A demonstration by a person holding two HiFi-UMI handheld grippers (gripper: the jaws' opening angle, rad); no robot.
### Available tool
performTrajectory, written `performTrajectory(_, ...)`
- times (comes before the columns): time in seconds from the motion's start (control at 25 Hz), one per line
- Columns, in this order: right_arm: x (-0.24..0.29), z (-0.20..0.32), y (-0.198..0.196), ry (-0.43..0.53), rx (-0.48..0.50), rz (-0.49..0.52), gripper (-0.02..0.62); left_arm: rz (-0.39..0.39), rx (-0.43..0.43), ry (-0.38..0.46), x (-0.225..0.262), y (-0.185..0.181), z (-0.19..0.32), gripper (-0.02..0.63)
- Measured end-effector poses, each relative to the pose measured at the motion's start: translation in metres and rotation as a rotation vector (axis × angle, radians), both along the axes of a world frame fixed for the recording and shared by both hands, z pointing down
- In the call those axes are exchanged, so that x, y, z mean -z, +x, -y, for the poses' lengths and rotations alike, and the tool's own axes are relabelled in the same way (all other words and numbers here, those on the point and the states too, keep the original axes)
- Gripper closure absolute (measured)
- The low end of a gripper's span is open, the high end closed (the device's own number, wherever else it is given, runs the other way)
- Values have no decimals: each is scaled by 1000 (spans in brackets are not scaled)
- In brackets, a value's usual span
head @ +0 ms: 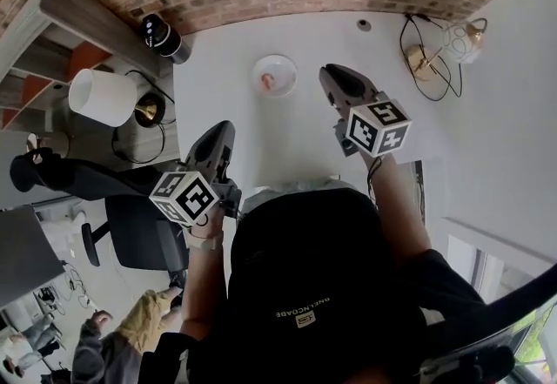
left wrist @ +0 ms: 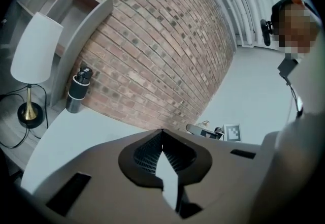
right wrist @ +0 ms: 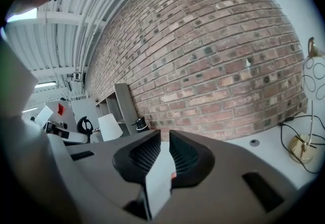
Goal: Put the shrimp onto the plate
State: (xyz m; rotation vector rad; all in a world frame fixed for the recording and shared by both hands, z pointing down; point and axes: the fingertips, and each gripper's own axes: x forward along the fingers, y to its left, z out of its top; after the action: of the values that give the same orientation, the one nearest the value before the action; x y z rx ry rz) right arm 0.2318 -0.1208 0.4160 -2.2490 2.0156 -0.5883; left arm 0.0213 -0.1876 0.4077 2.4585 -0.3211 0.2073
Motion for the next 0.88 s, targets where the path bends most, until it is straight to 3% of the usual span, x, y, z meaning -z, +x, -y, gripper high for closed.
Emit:
performTrajectory(0.52, 26, -38, 15, 74, -155, 39, 543, 15, -159, 30, 17, 32, -5, 603)
performTrajectory(0.88, 31, -61, 12, 91, -211, 55, 543, 17, -244, 31, 19, 49, -15, 603)
